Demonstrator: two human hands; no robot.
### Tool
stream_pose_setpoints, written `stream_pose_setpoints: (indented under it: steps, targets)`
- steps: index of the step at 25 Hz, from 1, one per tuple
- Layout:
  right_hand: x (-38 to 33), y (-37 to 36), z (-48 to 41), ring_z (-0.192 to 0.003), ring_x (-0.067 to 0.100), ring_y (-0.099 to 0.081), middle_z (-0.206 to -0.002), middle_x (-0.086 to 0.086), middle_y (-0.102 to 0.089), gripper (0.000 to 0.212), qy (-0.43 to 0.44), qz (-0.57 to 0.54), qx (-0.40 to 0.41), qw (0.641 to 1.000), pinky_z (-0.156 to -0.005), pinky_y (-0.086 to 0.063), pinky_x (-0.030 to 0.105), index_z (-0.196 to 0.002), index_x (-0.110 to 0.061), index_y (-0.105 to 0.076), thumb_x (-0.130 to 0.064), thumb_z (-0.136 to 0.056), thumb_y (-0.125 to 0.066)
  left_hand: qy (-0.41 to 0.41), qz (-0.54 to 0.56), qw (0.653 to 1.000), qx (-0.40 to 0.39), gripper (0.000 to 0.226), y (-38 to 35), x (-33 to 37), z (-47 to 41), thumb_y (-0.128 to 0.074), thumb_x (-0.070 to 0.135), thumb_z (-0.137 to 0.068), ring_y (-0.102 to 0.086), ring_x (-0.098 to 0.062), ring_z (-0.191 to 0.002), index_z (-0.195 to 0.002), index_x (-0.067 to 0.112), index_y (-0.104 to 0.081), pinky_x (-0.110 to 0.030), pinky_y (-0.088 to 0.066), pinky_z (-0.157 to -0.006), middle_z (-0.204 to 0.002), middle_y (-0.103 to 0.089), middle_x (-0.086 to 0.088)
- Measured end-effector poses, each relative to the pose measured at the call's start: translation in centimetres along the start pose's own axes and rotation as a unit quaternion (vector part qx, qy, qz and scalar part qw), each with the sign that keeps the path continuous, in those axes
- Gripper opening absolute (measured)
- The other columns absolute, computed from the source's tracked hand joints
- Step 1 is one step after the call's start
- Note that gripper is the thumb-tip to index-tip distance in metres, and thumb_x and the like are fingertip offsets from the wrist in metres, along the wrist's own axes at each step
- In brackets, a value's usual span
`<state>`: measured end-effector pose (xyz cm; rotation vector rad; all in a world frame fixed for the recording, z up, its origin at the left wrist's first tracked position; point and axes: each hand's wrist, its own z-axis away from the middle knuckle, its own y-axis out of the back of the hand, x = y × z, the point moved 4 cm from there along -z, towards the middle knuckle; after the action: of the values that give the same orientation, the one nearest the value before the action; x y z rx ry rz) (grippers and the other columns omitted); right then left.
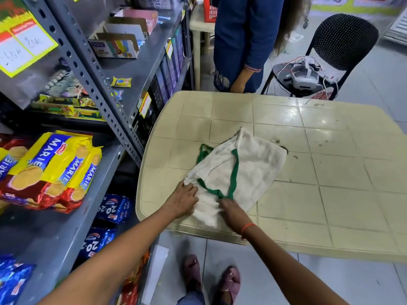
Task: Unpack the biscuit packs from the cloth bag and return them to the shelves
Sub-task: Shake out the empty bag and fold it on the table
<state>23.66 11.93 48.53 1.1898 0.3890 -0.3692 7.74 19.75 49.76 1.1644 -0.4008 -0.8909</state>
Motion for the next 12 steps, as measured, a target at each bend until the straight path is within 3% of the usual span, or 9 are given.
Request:
stream_pose_setpoints:
  steps: [2, 5, 7, 9, 12]
  targets:
    - [0.6, 2.3, 0.2, -0.115, 0.034, -0.05, -0.116, 0.024, -0.058, 0.024, -0.042, -0.095, 0.07, 0.992, -0.093, -0.042, 0.036, -0.115, -0.002, -0.052, -0.012, -0.095, -0.043, 0.016, 0.108, 0.993, -0.047, 0.035, 0.2, 0.9, 0.5, -0.049, 0.039, -0.083, -0.049, -0.028, -0.111, -0.102, 0.014, -0.065, -0.04, -0.035, -0.091, -0.114, -0.058, -0.01]
    - [2.1, 3.8, 0.8, -0.09, 0.035, -0.06, -0.094, 0.023, -0.065, 0.02, -0.092, -0.159, 0.135, 0.974, -0.068, -0.037, 0.033, -0.108, -0.002, -0.05, -0.017, -0.099, -0.041, 0.046, 0.347, 0.932, -0.096, 0.03, 2.3, 1.5, 0.0, -0.049, 0.039, -0.086, -0.055, -0.026, -0.084, -0.078, 0.011, -0.053, -0.031, -0.034, -0.069, -0.092, -0.062, -0.015]
    - [3.3, 4.5, 0.8, -0.088, 0.026, -0.059, -0.094, 0.016, -0.063, 0.019, -0.147, -0.269, 0.123, 0.944, -0.07, -0.036, 0.028, -0.105, -0.002, -0.054, -0.017, -0.099, -0.043, 0.054, 0.421, 0.901, -0.093, 0.023, 4.4, 0.8, -0.6, -0.047, 0.029, -0.092, -0.048, -0.02, -0.078, -0.079, 0.011, -0.047, -0.029, -0.031, -0.066, -0.085, -0.054, -0.018]
    - [4.2, 5.2, 0.4, -0.095, 0.022, -0.054, -0.1, 0.016, -0.061, 0.017, -0.184, -0.377, 0.076, 0.905, -0.078, -0.038, 0.029, -0.101, 0.001, -0.059, -0.012, -0.096, -0.048, 0.068, 0.492, 0.862, -0.1, 0.011, 6.3, -0.3, -1.3, -0.047, 0.019, -0.093, -0.044, -0.017, -0.083, -0.086, 0.012, -0.05, -0.028, -0.031, -0.067, -0.086, -0.05, -0.01]
    - [5.3, 6.1, -0.1, -0.097, 0.026, -0.059, -0.108, 0.019, -0.067, 0.031, -0.227, -0.539, 0.015, 0.811, -0.088, -0.044, 0.037, -0.113, 0.005, -0.063, -0.017, -0.094, -0.049, 0.085, 0.601, 0.784, -0.129, 0.021, 8.8, -1.7, -2.7, -0.049, 0.035, -0.094, -0.045, -0.017, -0.086, -0.091, 0.014, -0.054, -0.029, -0.035, -0.075, -0.09, -0.051, -0.005]
